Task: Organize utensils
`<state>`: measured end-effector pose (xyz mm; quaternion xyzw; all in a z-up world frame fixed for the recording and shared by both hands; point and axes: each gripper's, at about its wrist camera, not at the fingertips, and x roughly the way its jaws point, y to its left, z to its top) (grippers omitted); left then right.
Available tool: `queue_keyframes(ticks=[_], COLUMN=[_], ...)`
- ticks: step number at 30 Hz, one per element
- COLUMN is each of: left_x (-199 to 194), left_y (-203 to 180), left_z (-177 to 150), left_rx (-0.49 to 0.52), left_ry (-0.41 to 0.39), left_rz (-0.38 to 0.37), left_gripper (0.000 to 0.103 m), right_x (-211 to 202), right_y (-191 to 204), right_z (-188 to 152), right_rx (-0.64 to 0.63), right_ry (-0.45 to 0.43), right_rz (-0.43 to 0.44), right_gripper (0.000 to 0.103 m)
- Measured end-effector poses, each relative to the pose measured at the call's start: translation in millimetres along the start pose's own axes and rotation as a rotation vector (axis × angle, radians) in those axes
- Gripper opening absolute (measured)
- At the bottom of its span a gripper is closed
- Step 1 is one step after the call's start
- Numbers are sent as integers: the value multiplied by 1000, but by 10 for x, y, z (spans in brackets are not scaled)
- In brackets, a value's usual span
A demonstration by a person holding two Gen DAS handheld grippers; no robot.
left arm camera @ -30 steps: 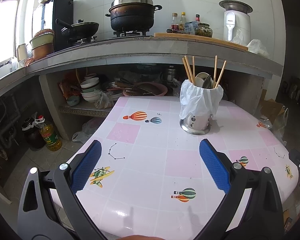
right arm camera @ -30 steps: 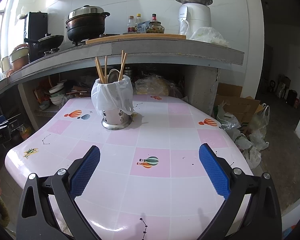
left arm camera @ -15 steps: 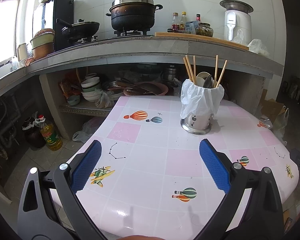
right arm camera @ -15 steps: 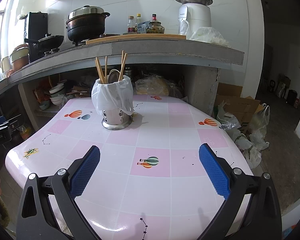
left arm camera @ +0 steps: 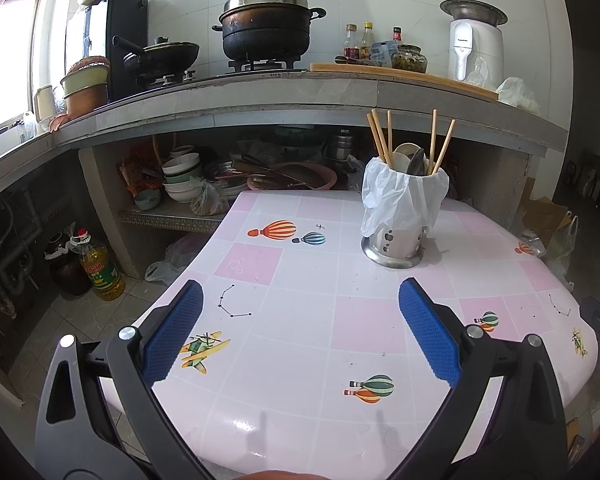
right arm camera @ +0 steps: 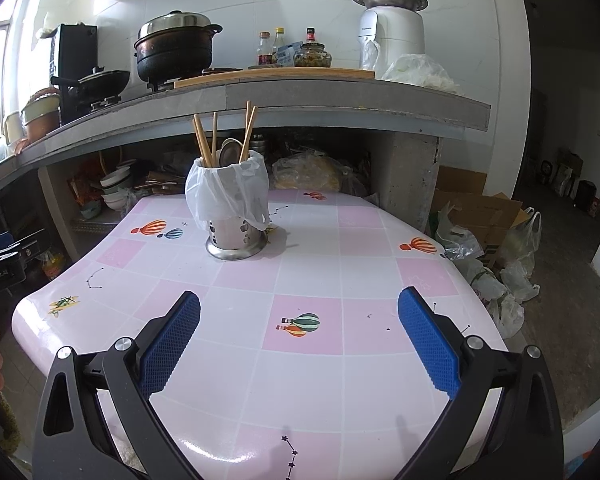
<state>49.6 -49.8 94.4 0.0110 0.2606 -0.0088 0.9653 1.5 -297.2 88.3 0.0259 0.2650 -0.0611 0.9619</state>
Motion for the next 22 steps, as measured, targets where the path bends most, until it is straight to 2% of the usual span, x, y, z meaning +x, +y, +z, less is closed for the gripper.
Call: queue_keyframes(ticks=[22], left_x=[16], left_y=[19], left_z=[-34], left_rx=[0], left_ry=[5], left_rz=[-3], left_gripper=[95], right_x=[5], right_y=[5], right_z=[17], right_rx=[-4], right_ry=[3], right_rz=[13], right_gripper=[96])
